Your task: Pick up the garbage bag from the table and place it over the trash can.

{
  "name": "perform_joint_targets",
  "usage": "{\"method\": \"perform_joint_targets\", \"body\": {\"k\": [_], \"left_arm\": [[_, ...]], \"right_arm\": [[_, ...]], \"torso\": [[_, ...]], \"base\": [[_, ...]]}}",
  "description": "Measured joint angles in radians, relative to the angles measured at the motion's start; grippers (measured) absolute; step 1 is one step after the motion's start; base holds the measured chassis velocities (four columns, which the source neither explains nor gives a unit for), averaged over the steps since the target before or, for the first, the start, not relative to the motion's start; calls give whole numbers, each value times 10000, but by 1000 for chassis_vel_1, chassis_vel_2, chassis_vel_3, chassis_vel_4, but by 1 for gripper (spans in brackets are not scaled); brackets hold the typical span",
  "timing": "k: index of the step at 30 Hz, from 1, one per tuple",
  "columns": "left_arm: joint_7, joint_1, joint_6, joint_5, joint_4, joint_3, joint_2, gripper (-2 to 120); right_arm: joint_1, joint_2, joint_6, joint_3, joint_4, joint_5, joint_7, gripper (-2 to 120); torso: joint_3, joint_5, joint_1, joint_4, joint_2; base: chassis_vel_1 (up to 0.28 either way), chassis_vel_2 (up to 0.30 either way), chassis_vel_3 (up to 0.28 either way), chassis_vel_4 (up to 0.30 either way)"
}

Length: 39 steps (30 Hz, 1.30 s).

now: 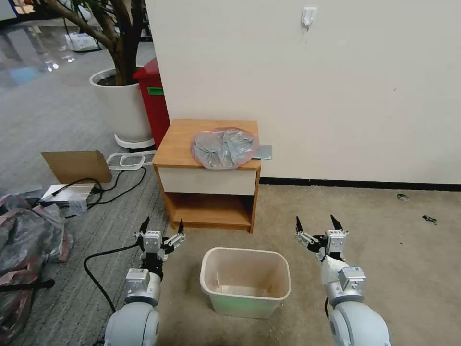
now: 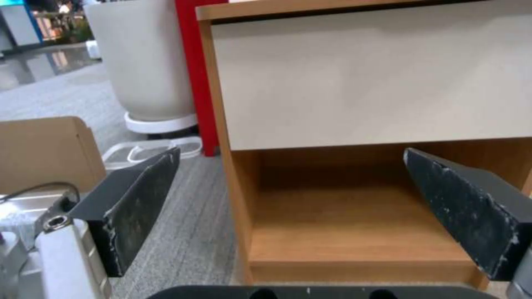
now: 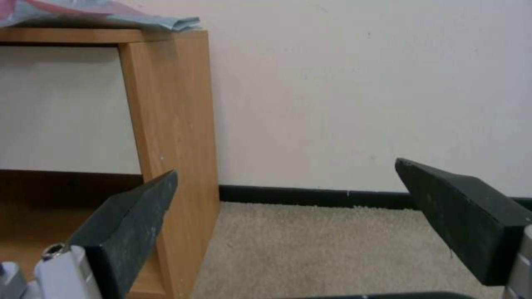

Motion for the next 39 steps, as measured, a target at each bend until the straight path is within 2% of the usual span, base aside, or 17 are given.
{"method": "perform_joint_targets", "body": {"k": [12,13,15,16,17,18,23,29,31,35,36,39], "left_arm": [[2,48,-19,-26,-57,0,40,100],[-5,158,-96,-118,-179,-9,125,100],[-122,946,-721,-708,-1043,-102,728,97],[-122,946,-721,-708,-1043,-102,728,97],[-139,1384,-1063,-1032,-1480,-164,1034,97],[152,1628,-1301,-1308,-1669,-137,1191,98],[446,1819,-1573,-1512,-1775,-2,1283,100],[-98,1841,-1564,-1340,-1714,-105,1301,100],[-227,1855,-1561,-1330,-1710,-193,1304,100],[-563,2043,-1572,-1321,-1909,-677,1369,100],[-563,2043,-1572,-1321,-1909,-677,1369,100],[-622,2271,-1632,-1333,-2136,-1062,1378,100]], "right_arm": [[-18,-18,3,-1,37,14,6,100],[-49,-48,17,-3,132,49,35,100],[-337,-329,189,3,976,335,342,100],[-337,-329,189,3,976,335,342,100],[-500,-487,301,7,1449,488,499,100],[-588,-577,351,10,1714,587,587,100],[-695,-716,161,-116,1926,963,386,100],[-480,-828,138,-468,1664,1530,481,100],[-343,-924,138,-609,1556,1892,553,100],[745,-1477,-266,-1491,1273,4369,1177,100],[745,-1477,-266,-1491,1273,4369,1177,100],[2167,-1799,-519,-2160,455,6194,1636,100]], "torso": [[0,-1,0,-1,0],[0,-1,0,-1,-1],[0,-1,0,0,0],[0,-1,0,0,0],[0,5,0,4,0],[-2,-1,-2,5,0],[0,-1,-2,-1,0],[-1,0,-1,-1,0],[-1,0,-1,-2,0],[0,1,-1,0,0],[0,1,-1,0,0],[0,1,-1,1,0]], "base": [[0,0,0,0],[0,0,0,0],[0,0,0,0],[0,0,0,0],[0,0,0,0],[0,0,0,0],[0,0,0,0],[0,0,0,0],[0,0,0,0],[0,0,0,0],[0,0,0,0],[0,0,0,0]]}}
